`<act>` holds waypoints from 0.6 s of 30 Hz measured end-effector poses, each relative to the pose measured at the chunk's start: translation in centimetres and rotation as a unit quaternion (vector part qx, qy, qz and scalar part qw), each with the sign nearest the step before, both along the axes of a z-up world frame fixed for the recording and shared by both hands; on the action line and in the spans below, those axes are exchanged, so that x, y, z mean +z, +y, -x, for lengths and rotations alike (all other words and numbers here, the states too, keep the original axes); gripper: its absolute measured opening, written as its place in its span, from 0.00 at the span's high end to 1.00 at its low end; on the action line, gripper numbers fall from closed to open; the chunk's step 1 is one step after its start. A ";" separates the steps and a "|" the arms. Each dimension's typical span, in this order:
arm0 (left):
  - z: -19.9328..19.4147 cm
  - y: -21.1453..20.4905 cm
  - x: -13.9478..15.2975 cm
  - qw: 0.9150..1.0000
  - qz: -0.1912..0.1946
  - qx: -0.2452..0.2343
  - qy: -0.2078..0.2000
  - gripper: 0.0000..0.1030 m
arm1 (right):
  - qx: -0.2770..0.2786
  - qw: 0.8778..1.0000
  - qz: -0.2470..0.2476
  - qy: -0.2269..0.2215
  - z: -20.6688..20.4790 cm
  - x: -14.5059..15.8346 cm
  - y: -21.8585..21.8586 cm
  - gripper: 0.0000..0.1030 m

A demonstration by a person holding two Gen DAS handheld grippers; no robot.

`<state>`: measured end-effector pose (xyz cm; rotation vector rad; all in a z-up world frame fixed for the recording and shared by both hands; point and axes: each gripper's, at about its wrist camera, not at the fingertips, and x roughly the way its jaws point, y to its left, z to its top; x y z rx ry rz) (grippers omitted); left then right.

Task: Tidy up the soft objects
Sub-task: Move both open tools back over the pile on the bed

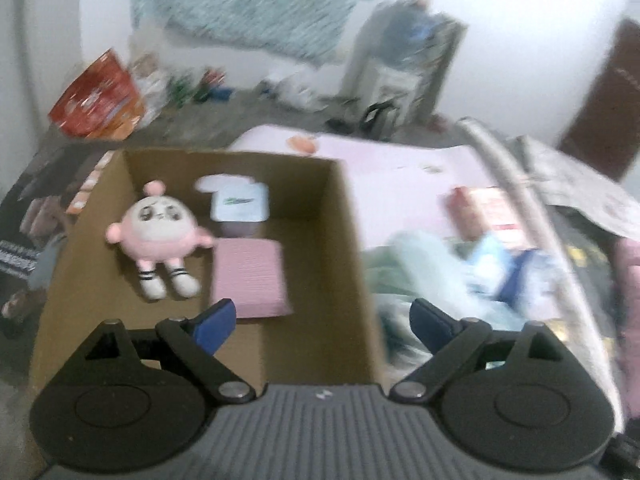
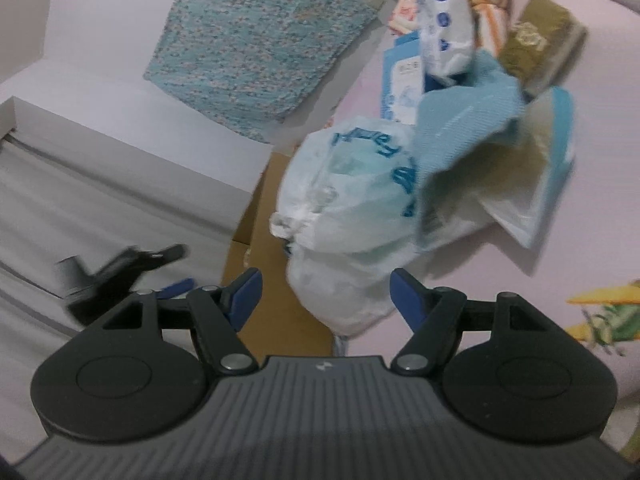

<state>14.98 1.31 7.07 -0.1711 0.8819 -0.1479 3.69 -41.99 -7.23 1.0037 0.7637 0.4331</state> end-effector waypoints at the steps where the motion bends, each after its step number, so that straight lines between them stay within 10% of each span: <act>1: 1.0 -0.7 0.3 1.000 0.006 -0.010 -0.011 0.06 | -0.003 1.000 0.006 0.001 0.2 0.0 -0.3 0.31; 10: 7.4 -9.2 -1.5 0.992 -0.004 -0.095 -0.082 0.06 | -0.059 0.995 0.064 -0.037 2.2 2.4 -4.9 0.30; 18: 10.1 -18.3 -6.0 0.967 -0.058 -0.209 -0.133 0.11 | -0.092 0.996 -0.005 0.004 0.4 0.0 -7.7 0.38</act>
